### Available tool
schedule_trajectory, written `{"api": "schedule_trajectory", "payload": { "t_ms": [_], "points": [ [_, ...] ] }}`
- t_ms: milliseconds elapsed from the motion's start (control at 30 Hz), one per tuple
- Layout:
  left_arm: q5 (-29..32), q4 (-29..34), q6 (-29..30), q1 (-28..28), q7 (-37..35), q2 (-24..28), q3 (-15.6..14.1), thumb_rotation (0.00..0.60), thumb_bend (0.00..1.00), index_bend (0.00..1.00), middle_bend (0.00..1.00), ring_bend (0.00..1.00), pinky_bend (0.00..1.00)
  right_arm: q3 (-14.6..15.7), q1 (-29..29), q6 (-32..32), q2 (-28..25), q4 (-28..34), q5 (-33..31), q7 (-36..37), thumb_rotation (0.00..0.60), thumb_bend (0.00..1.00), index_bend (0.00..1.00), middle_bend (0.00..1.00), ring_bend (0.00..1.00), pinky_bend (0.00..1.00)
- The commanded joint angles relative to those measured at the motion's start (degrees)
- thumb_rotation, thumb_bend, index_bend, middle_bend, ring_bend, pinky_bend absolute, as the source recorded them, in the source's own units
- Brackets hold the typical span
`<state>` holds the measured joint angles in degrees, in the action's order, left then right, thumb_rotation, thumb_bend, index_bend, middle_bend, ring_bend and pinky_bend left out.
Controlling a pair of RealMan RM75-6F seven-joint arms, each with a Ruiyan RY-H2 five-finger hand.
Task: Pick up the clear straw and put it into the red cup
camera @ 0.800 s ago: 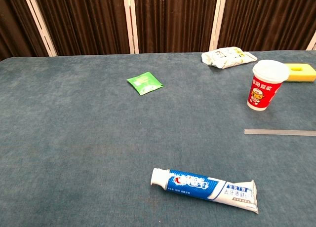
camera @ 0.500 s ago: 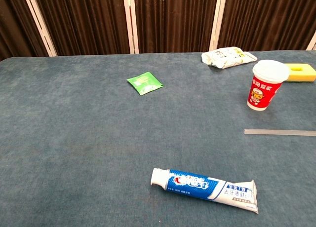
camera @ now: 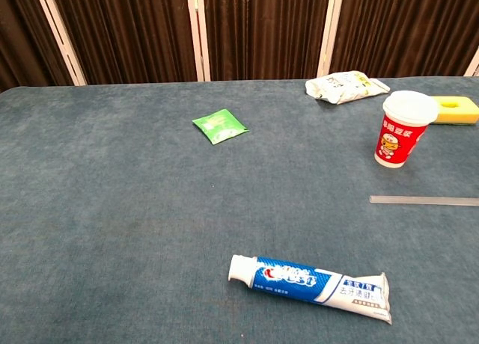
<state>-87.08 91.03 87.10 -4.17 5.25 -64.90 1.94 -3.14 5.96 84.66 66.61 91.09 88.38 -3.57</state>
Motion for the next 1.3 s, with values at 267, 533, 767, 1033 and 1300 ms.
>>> {"api": "schedule_trajectory", "payload": {
  "t_ms": [267, 533, 767, 1033, 1300],
  "points": [
    [-0.46, 0.01, 0.45, 0.24, -0.34, 0.14, -0.18, 0.600, 0.28, 0.03, 0.00, 0.00, 0.00, -1.96, 2.56, -4.96, -1.17, 4.55, -4.42, -2.95, 0.600, 0.26, 0.21, 0.11, 0.00, 0.00],
    [-0.63, -0.22, -0.02, -0.17, -0.67, -0.04, -0.07, 0.600, 0.28, 0.04, 0.00, 0.00, 0.00, -7.32, 10.30, -17.38, 0.11, 10.93, -24.19, -17.55, 0.600, 0.22, 0.24, 0.12, 0.00, 0.00],
    [-0.73, -0.27, -0.61, -0.51, -1.58, 0.08, -0.13, 0.600, 0.28, 0.05, 0.00, 0.00, 0.00, -9.51, 14.86, -17.99, 7.27, 7.18, -35.90, -25.62, 0.600, 0.22, 0.35, 0.14, 0.00, 0.00],
    [-0.87, -0.14, -0.92, -0.65, -2.16, 0.26, -0.29, 0.600, 0.28, 0.06, 0.00, 0.00, 0.00, -9.60, 17.19, -15.91, 14.56, 1.46, -40.00, -28.45, 0.600, 0.22, 0.38, 0.16, 0.00, 0.00],
    [-0.92, -0.02, -0.80, -0.58, -2.24, 0.30, -0.38, 0.600, 0.28, 0.07, 0.00, 0.00, 0.00, -10.56, 19.01, -13.50, 20.86, -2.12, -43.21, -30.84, 0.600, 0.23, 0.41, 0.17, 0.00, 0.00]
  ]
}}
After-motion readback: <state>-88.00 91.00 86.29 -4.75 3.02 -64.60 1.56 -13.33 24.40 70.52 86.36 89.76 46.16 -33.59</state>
